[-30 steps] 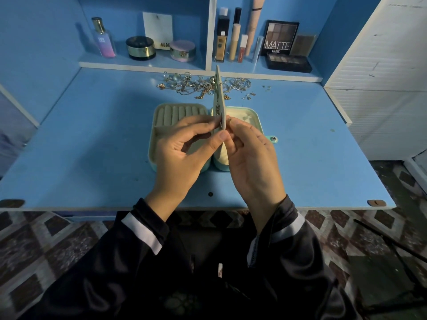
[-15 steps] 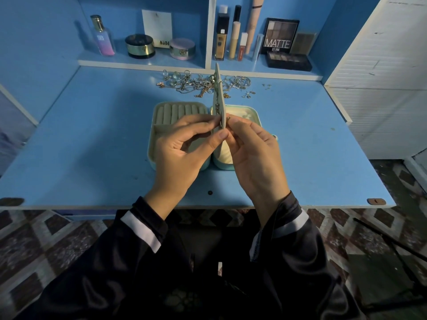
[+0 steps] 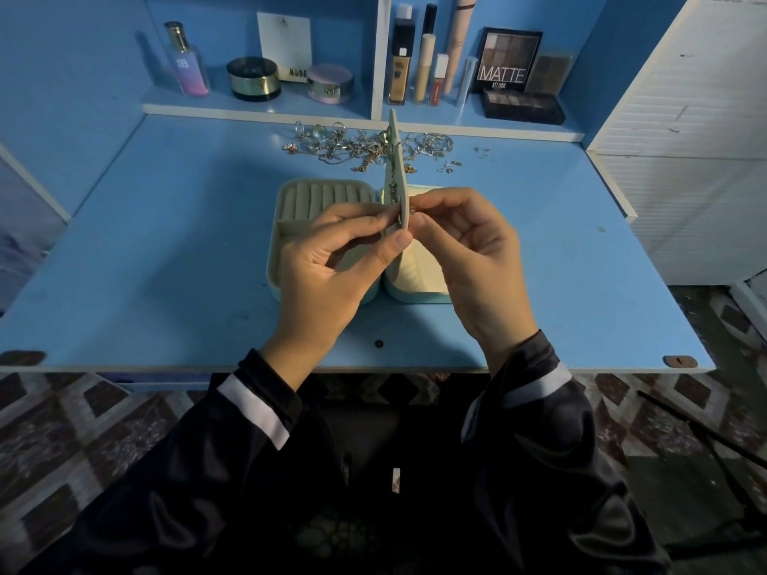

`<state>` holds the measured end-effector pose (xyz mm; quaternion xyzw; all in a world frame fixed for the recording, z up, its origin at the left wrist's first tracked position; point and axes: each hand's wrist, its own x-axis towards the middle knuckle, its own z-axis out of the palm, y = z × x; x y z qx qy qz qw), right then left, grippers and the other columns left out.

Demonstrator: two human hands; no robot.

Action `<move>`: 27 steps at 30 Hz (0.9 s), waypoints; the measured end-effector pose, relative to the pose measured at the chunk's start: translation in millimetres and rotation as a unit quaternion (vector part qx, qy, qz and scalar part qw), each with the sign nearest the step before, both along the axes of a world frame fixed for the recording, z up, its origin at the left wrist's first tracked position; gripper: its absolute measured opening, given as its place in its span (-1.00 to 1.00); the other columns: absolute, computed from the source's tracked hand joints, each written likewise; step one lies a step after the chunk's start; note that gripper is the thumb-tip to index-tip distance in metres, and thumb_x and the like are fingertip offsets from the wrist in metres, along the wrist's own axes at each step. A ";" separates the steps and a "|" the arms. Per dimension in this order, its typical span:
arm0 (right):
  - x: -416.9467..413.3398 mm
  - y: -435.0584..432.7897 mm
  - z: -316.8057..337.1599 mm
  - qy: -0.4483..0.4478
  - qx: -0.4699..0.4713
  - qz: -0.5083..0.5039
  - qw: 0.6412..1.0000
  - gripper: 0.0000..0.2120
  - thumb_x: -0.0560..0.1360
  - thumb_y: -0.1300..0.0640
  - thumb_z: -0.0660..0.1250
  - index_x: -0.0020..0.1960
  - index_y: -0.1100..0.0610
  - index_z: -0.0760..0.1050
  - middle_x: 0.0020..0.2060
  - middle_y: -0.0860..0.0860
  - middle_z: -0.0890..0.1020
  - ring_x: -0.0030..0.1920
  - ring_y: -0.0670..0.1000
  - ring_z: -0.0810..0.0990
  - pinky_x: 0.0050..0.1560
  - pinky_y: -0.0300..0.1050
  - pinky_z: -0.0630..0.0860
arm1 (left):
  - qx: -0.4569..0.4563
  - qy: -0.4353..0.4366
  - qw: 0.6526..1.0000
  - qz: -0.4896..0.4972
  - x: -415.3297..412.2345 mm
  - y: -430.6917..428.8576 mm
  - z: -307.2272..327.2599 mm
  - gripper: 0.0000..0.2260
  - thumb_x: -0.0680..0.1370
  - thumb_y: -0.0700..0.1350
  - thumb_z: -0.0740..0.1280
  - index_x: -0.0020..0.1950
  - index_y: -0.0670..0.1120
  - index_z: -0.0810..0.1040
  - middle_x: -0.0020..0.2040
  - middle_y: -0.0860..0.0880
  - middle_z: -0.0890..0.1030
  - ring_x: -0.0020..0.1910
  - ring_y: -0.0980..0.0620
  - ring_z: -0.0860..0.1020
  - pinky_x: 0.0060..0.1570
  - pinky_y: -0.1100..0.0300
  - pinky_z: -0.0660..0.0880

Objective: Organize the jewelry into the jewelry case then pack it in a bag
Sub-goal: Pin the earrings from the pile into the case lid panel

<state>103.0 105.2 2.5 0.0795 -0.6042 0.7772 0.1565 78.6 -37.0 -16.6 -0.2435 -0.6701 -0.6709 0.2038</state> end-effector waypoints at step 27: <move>-5.2 8.1 5.5 0.028 0.096 -0.006 0.995 -0.87 0.49 0.42 0.35 0.03 0.35 0.54 -0.03 0.35 0.62 -0.02 0.20 0.63 0.13 0.13 0.55 | -0.002 -0.007 1.000 0.006 -0.9 -1.0 -0.7 -0.73 0.45 -0.30 0.48 0.14 -0.23 0.58 0.01 -0.01 0.63 0.00 0.23 0.63 0.02 0.36 0.51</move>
